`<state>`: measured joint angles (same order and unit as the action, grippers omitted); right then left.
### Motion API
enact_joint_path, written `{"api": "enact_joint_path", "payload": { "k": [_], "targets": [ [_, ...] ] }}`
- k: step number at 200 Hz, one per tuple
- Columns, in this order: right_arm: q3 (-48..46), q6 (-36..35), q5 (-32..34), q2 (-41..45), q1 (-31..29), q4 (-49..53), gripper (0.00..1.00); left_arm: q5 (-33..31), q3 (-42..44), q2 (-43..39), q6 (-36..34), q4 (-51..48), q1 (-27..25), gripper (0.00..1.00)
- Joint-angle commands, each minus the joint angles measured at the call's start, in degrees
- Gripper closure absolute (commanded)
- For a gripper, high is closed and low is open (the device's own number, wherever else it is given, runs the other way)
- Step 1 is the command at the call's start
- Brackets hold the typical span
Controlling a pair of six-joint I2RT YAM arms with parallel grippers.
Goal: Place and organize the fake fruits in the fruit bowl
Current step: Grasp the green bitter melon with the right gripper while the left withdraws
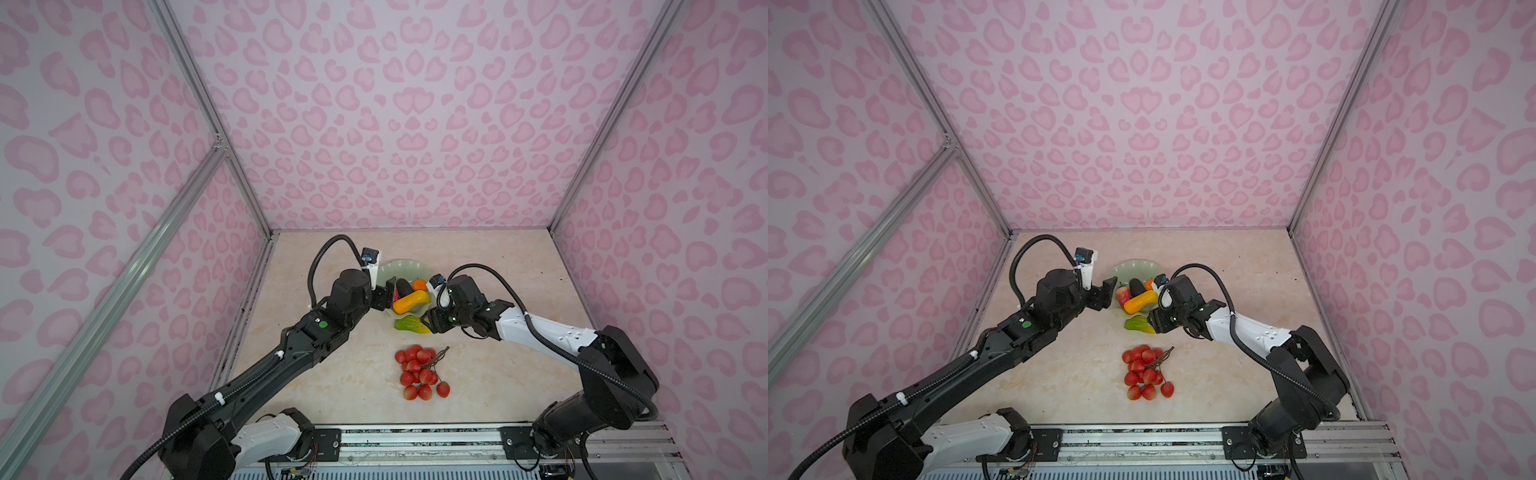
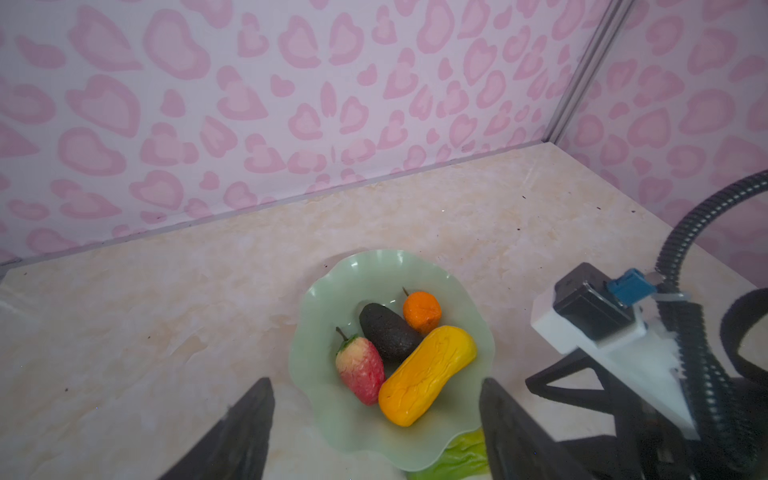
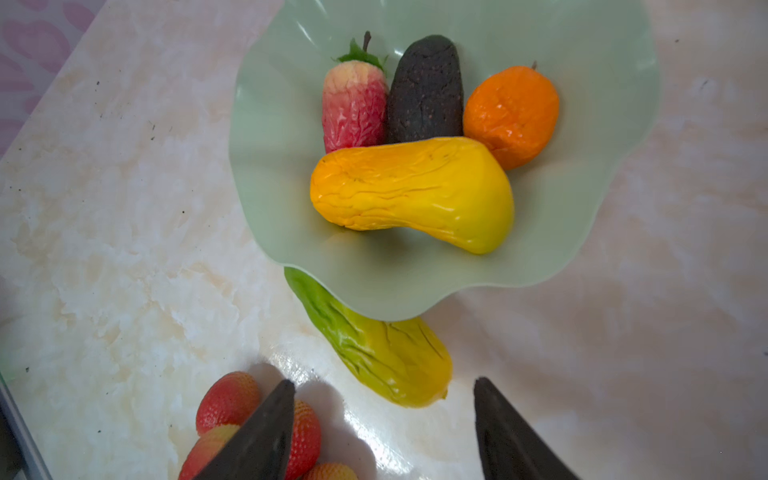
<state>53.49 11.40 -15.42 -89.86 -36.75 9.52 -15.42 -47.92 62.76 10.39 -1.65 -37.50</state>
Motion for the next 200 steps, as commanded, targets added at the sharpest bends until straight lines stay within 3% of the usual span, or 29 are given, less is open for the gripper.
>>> {"api": "enact_joint_path", "payload": {
  "k": [1,57,136,200],
  "targets": [
    [0.72,-1.96,-0.21,-1.36,-0.86,2.61,0.37,-6.30,5.37,-6.17,6.27,3.20,0.56,0.18],
    [1.30,-3.55,1.65,-4.76,-2.62,2.22,0.33,-7.34,12.48,-17.92,8.50,1.00,4.17,0.15],
    [9.98,-7.24,4.46,-15.87,-6.48,4.63,0.34,-7.96,14.95,-23.83,9.56,-1.83,4.80,0.14],
    [13.17,-9.38,4.43,-17.13,-10.38,6.25,0.41,-8.41,15.58,-25.15,9.32,-2.39,4.89,0.13]
  ]
}}
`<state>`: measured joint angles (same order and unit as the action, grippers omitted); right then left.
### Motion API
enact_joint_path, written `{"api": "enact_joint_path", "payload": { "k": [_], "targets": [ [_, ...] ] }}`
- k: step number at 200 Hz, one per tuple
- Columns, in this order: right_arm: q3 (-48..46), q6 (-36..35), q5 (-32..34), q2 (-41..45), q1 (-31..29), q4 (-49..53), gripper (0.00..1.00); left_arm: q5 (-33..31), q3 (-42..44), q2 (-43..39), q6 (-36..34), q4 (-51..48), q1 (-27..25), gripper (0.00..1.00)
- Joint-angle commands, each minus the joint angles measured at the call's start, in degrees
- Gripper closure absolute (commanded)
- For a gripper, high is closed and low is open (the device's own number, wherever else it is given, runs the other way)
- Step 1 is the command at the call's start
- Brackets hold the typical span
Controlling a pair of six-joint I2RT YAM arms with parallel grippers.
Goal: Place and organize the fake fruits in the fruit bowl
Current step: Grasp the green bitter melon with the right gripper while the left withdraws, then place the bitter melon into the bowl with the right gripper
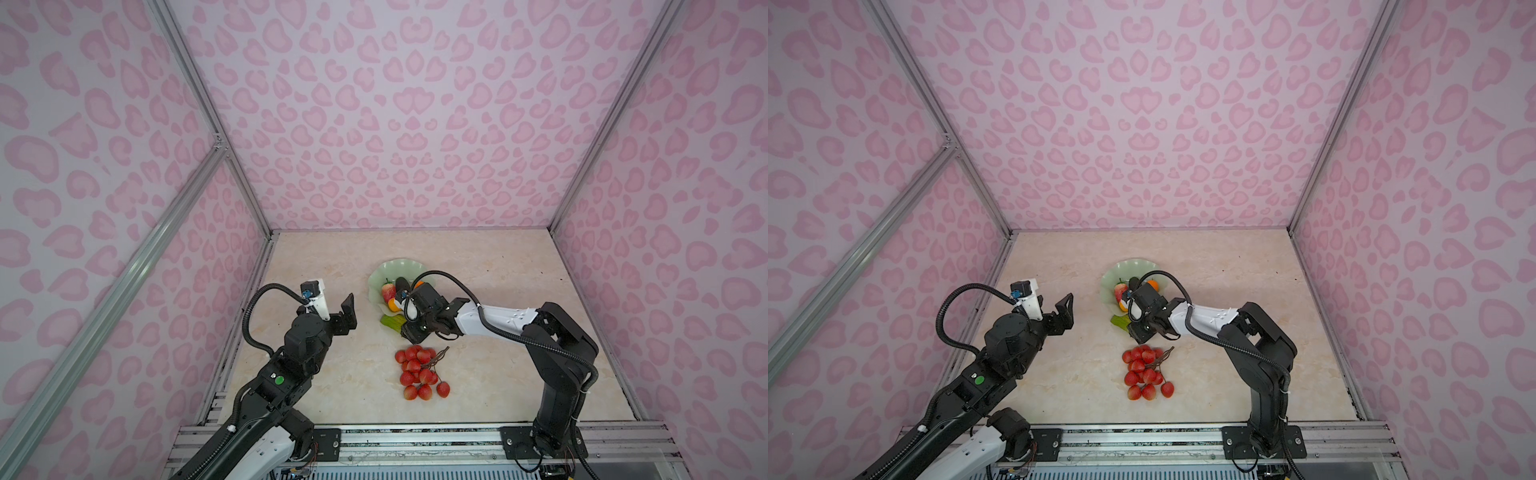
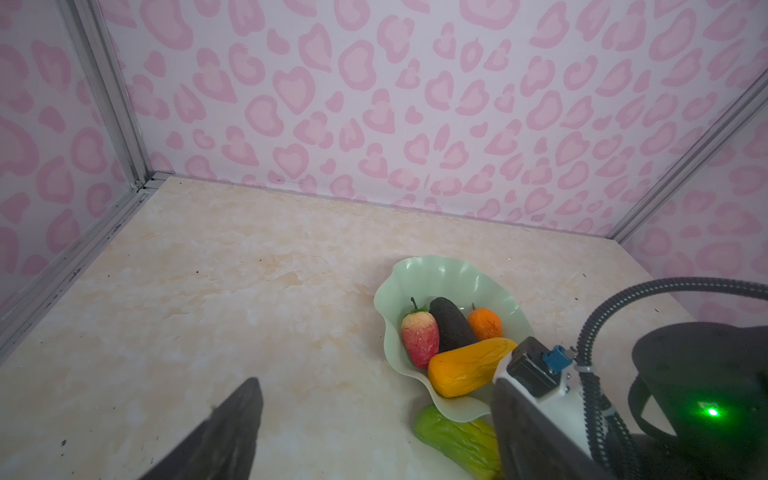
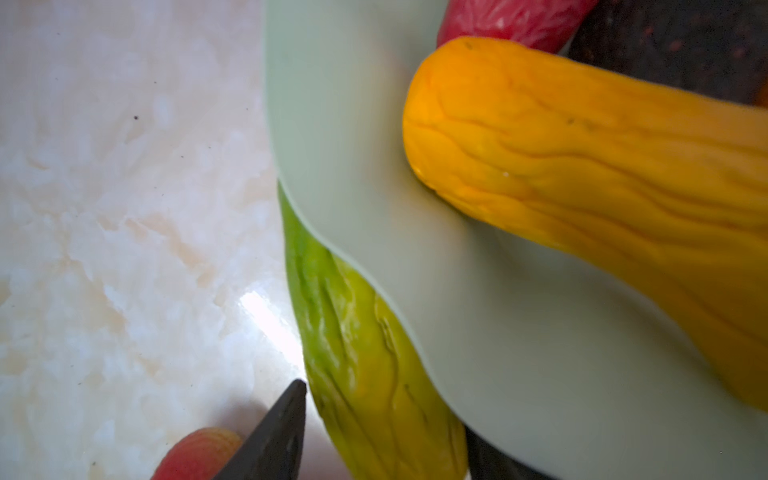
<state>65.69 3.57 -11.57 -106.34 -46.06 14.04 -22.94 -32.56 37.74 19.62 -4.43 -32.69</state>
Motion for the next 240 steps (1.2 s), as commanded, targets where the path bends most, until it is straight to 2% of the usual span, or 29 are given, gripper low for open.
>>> {"api": "enact_joint_path", "payload": {
  "k": [1,29,61,74,99,131,163,189,240],
  "targets": [
    [1.00,-1.55,0.58,-0.68,-1.10,1.75,0.41,-0.89,0.21,-0.12,0.13,0.38,0.08,0.13],
    [2.68,-1.14,0.76,-2.27,-1.83,2.07,0.38,-0.77,0.39,-0.28,0.21,0.14,0.09,0.13],
    [5.02,-0.26,1.03,-4.88,-2.66,2.48,0.44,-1.14,0.80,-1.21,0.07,-0.12,0.17,0.13],
    [5.89,0.00,1.01,-5.81,-3.01,2.87,0.52,-1.07,0.96,-1.59,0.14,-0.24,0.17,0.13],
    [6.81,0.29,1.11,-6.26,-4.16,3.58,0.74,-1.06,1.35,-2.05,0.41,-0.15,0.17,0.13],
    [7.39,-0.06,0.57,-3.55,-6.03,4.93,0.87,-1.61,1.75,-2.52,1.00,-0.23,0.17,0.13],
    [7.65,1.54,-4.48,1.67,-5.67,4.24,0.90,-2.20,2.36,-6.67,0.87,0.77,0.17,0.13],
    [9.11,2.86,-6.74,3.77,-2.68,3.19,0.91,-2.73,2.60,-10.14,0.45,0.22,0.17,0.13],
    [18.91,0.88,-5.16,-4.19,2.54,6.91,0.91,-0.77,2.32,-10.93,0.74,-0.95,0.17,0.12]
  ]
}}
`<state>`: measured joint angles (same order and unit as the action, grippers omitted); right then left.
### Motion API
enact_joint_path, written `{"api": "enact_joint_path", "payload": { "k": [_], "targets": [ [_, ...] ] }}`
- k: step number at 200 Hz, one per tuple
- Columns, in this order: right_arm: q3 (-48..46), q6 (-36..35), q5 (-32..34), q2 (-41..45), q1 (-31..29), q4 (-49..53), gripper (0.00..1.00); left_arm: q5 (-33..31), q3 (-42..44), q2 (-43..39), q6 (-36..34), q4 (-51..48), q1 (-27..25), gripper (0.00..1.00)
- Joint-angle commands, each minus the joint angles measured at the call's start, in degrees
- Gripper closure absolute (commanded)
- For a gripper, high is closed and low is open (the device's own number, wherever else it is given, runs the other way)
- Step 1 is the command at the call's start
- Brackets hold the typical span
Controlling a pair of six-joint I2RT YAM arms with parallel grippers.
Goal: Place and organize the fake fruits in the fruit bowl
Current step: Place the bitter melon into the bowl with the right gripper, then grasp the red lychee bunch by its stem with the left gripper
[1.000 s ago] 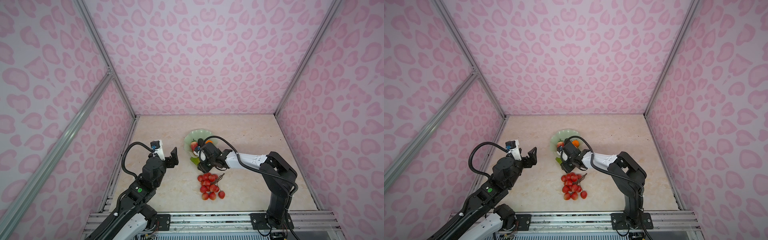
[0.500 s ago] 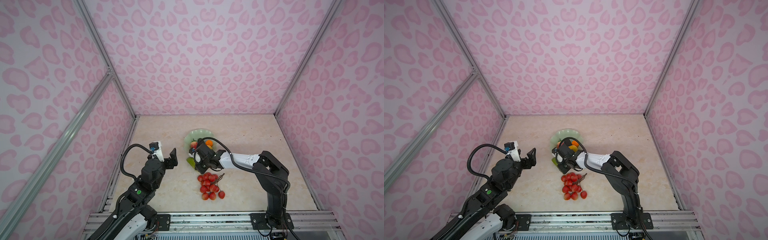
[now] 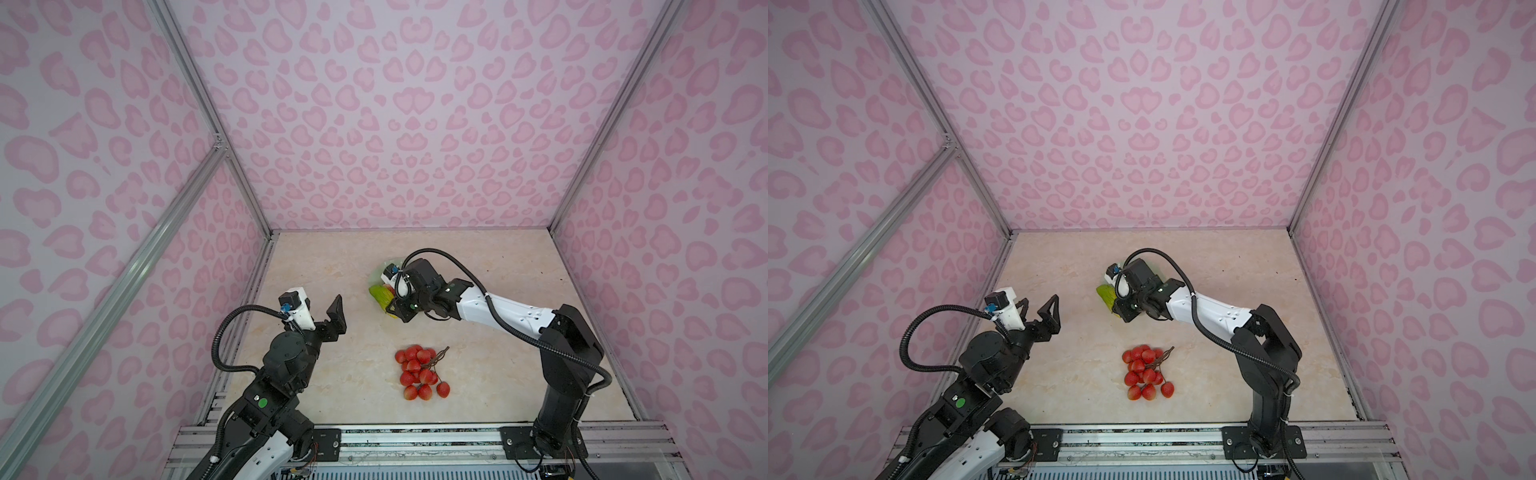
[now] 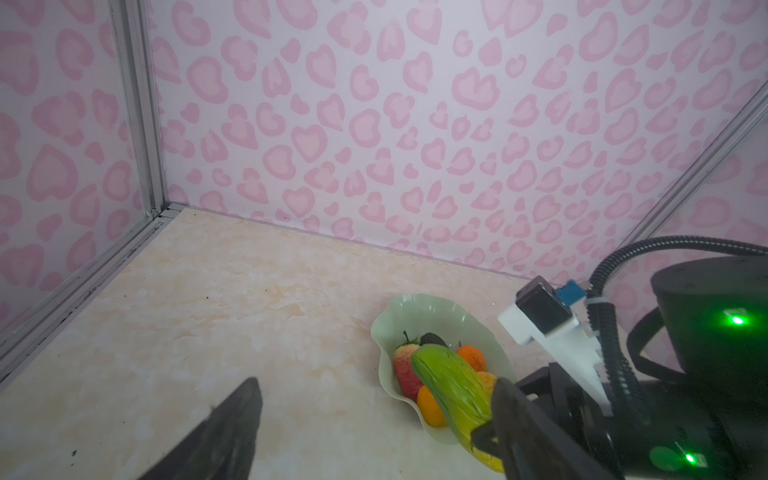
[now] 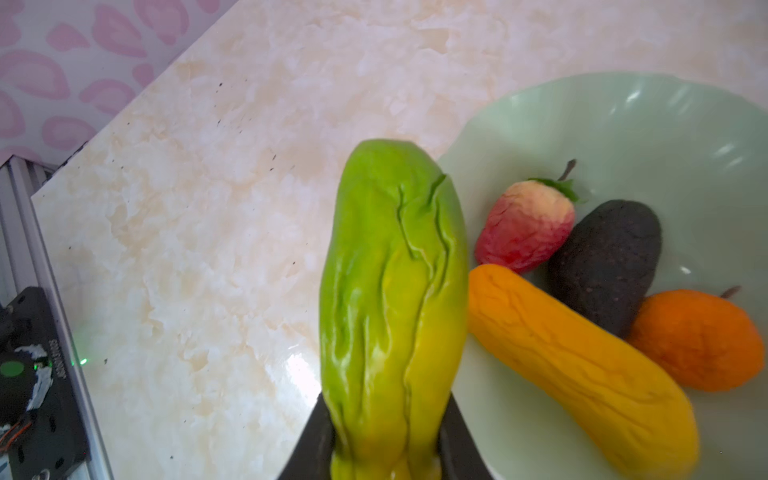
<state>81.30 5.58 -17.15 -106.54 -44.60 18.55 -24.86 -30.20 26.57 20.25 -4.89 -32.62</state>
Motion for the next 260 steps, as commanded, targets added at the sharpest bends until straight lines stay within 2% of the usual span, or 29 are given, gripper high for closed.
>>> {"api": "enact_joint_path", "payload": {
  "k": [1,36,48,67,105,154,201,260],
  "targets": [
    [4.25,-1.16,0.38,-4.32,1.17,2.52,0.91,1.23,-0.04,0.24,0.13,-0.48,0.10,0.12],
    [11.60,-1.13,1.39,-11.96,2.34,5.62,0.89,5.25,-0.53,2.77,0.42,-0.21,0.10,0.12],
    [11.96,-0.48,2.13,-12.96,2.41,5.51,0.81,7.29,-1.15,4.29,0.01,-0.21,0.10,0.12],
    [10.79,1.09,1.73,-12.29,2.93,4.03,0.60,9.84,-2.47,7.36,-0.41,-0.28,0.10,0.12],
    [4.33,5.05,-1.16,-3.81,5.66,-3.84,0.44,18.20,-5.19,14.38,-1.95,1.40,0.10,0.13],
    [-12.26,13.00,-1.20,12.14,12.67,-14.44,0.31,32.36,-9.71,25.61,-1.64,3.12,-0.56,0.19],
    [-30.71,21.32,0.91,26.62,21.63,-24.73,0.14,32.62,-15.33,38.82,-5.32,1.46,-13.83,0.24],
    [-38.10,23.58,0.39,32.55,27.93,-25.06,0.11,31.31,-19.46,52.86,-6.92,1.60,-24.56,0.27]
  ]
}}
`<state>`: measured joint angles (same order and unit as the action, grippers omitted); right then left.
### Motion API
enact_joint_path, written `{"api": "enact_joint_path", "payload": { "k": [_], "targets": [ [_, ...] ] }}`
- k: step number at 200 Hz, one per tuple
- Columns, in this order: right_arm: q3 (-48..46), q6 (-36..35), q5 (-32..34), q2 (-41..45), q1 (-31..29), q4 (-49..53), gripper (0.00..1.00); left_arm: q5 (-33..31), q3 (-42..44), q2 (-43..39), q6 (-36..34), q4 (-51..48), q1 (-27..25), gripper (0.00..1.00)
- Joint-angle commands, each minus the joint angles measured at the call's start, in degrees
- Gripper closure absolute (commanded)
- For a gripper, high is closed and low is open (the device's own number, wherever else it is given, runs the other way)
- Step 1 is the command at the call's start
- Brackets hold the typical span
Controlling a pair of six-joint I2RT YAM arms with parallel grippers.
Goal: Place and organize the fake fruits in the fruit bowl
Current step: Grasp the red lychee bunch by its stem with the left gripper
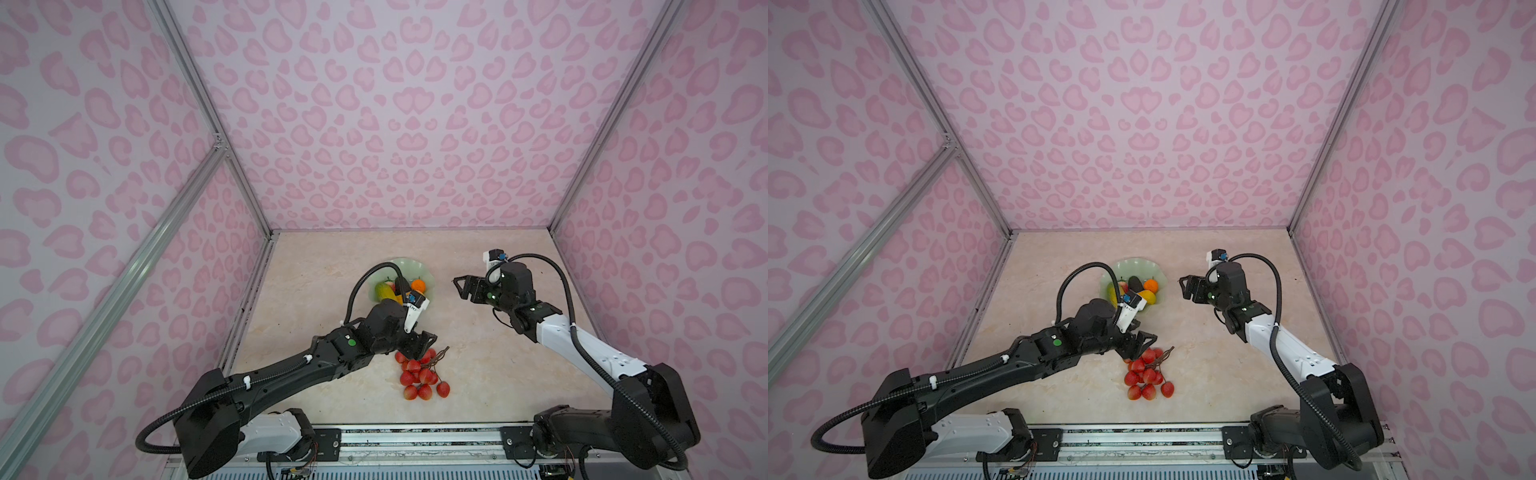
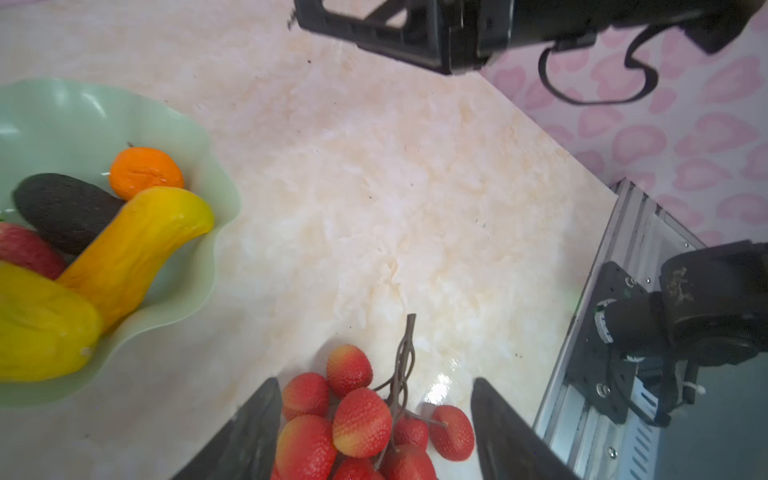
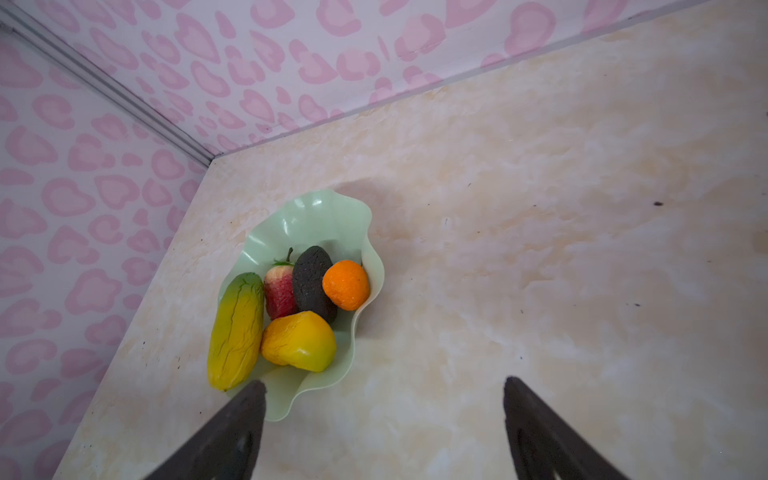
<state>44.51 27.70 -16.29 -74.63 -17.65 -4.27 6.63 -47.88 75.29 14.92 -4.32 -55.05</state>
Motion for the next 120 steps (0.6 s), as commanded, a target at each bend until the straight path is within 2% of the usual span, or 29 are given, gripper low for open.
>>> {"api": "enact_joint_path", "payload": {
  "k": [1,75,95,120],
  "targets": [
    [-1.33,1.47,-0.57,0.63,1.01,-2.24,0.11,-0.20,-1.82,4.37,-1.57,1.01,-2.24,0.27],
    [-2.58,1.81,-1.42,0.89,2.16,-2.23,0.11,-0.89,-8.32,18.19,-2.28,-0.44,-5.33,0.37],
    [-3.27,1.79,-1.47,1.22,2.53,-2.23,0.11,-1.45,-9.24,20.09,-2.26,-1.11,-5.32,0.44],
    [-3.98,1.97,-1.49,1.68,3.06,-2.39,0.11,-1.93,-9.87,21.39,-2.51,-1.83,-5.33,0.58]
  ]
}}
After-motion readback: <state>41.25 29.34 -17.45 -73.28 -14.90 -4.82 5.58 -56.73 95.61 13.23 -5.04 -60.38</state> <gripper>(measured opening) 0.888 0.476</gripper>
